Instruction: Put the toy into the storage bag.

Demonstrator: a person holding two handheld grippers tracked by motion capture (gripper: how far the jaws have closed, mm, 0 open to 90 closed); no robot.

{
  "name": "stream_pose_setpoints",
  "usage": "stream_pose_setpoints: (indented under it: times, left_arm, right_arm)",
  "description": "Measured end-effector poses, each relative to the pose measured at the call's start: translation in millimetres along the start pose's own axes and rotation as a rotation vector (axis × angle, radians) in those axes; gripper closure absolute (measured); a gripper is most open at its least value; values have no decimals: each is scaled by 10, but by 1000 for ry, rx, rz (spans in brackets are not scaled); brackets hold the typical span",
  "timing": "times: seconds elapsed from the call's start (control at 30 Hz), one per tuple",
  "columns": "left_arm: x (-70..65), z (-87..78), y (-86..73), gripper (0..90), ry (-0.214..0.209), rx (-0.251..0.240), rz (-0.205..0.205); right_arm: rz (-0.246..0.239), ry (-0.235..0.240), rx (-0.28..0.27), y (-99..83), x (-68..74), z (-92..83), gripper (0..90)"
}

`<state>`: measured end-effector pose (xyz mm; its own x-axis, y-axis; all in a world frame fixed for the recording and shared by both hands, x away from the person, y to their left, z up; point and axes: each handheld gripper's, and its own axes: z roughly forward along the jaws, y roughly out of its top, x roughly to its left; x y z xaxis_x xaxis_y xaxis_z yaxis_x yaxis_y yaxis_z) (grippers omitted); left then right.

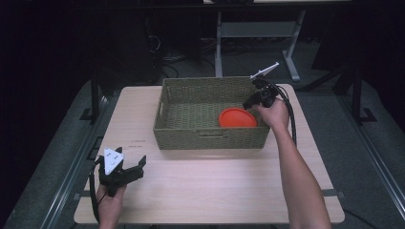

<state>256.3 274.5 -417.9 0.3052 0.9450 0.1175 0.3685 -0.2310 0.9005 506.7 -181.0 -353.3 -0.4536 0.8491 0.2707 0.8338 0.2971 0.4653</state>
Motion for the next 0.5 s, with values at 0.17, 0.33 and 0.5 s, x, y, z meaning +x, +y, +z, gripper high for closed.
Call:
stream_pose_setpoints:
  times: [0.17,0.33,0.5]
  left_arm:
    - [0,1,1,128,1,1,0]
    - [-2,9,7,128,-2,6,4]
    - [-9,31,9,128,-1,9,-4]
  right_arm:
    - [0,31,-3,5,22,17,690]
    - [-4,66,0,-6,23,21,643]
    - [-1,97,-12,-21,-3,-13,616]
